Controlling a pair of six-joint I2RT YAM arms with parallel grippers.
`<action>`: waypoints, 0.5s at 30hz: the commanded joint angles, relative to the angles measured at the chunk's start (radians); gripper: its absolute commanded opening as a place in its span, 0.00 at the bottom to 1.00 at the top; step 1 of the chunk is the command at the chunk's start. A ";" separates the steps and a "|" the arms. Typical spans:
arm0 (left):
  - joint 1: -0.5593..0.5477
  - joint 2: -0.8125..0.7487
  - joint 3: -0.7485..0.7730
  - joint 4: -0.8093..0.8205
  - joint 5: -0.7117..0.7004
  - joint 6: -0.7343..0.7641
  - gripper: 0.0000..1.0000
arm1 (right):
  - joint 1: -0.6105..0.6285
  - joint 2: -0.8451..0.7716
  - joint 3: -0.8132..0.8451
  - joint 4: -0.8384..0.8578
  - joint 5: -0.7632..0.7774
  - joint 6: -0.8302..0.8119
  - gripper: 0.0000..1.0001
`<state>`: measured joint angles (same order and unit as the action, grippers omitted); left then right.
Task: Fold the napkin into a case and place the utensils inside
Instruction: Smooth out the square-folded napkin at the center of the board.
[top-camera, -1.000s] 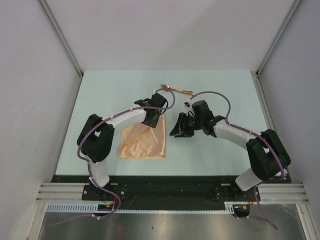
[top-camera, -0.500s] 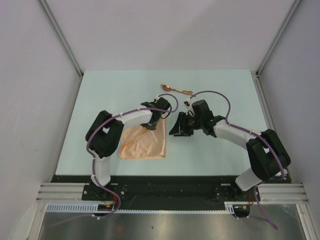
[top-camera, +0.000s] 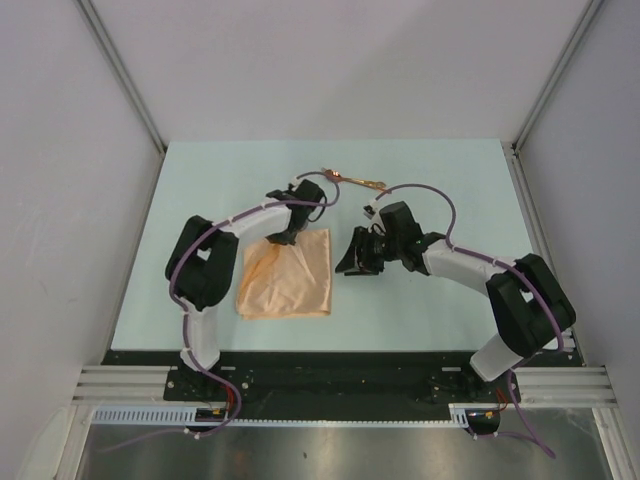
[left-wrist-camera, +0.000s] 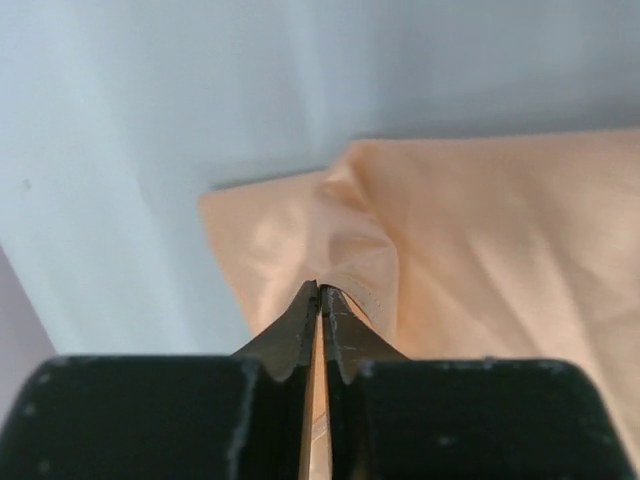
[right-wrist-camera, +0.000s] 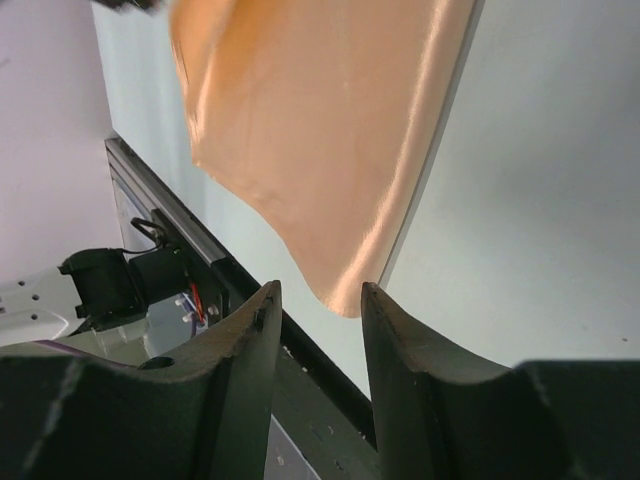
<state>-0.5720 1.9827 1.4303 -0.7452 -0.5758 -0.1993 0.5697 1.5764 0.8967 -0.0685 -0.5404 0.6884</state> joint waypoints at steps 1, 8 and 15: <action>0.133 -0.085 -0.011 -0.040 -0.074 0.000 0.12 | 0.028 0.040 0.036 0.045 -0.018 0.014 0.42; 0.253 -0.165 0.022 -0.109 -0.153 -0.084 0.64 | 0.088 0.111 0.100 -0.020 0.017 -0.016 0.43; 0.251 -0.363 -0.043 -0.079 0.109 -0.114 0.68 | 0.151 0.146 0.134 -0.186 0.178 -0.060 0.52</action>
<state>-0.3119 1.7756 1.4208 -0.8436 -0.6258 -0.2802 0.6910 1.7054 1.0008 -0.1623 -0.4644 0.6540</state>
